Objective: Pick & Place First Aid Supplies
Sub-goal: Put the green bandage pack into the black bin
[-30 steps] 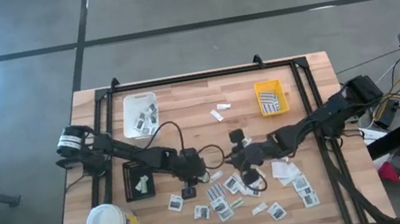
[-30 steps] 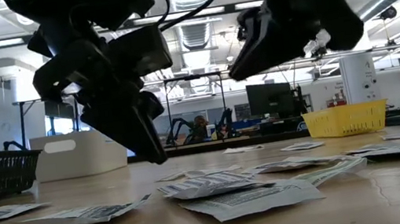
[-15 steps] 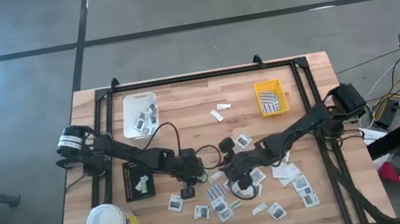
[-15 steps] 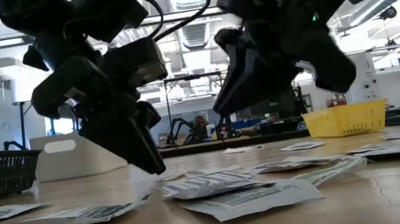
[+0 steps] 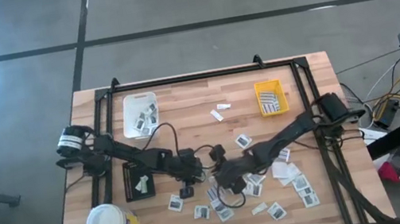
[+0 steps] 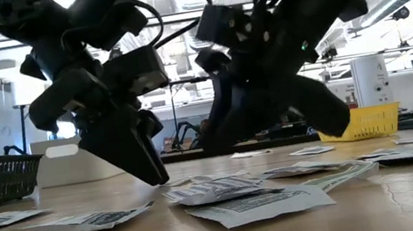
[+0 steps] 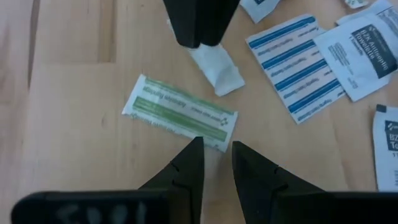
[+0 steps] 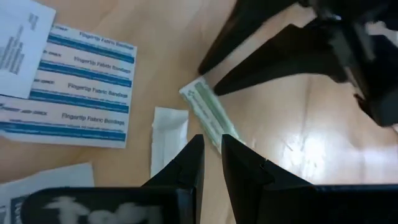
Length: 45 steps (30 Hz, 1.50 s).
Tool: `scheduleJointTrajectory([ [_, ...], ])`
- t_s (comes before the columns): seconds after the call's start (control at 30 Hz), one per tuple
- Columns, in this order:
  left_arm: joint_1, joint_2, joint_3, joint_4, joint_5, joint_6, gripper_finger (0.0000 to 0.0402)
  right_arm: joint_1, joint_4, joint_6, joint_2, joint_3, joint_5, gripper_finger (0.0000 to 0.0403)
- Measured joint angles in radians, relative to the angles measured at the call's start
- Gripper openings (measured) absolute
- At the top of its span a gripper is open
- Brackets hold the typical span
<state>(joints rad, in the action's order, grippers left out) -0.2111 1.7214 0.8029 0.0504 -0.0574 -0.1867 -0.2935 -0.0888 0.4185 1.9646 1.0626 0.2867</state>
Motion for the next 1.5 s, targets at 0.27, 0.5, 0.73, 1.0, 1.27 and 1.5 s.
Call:
scheduleJointTrajectory([
  [0.27,0.000,-0.002,-0.018,0.035,0.000,0.004,0.0083,0.004,0.161,0.009,0.059,0.108,0.000,0.0052],
  [0.5,0.000,-0.004,-0.016,0.095,-0.001,0.032,0.0083,0.007,0.168,0.007,0.060,0.117,0.000,0.0052],
  [0.73,0.000,-0.005,-0.023,0.099,-0.001,0.031,0.0083,0.028,0.160,0.008,0.065,0.111,0.000,0.0052],
  [1.0,0.000,-0.003,-0.059,0.154,-0.001,0.019,0.0083,0.035,0.140,0.016,0.084,0.111,-0.005,0.0052],
  [1.27,0.000,-0.003,-0.114,0.220,-0.001,-0.033,0.0083,0.035,0.109,0.044,0.097,0.112,-0.004,0.0052],
  [1.5,0.000,-0.004,-0.145,0.264,-0.001,-0.064,0.0083,0.034,0.108,0.174,0.097,0.112,-0.008,0.0052],
])
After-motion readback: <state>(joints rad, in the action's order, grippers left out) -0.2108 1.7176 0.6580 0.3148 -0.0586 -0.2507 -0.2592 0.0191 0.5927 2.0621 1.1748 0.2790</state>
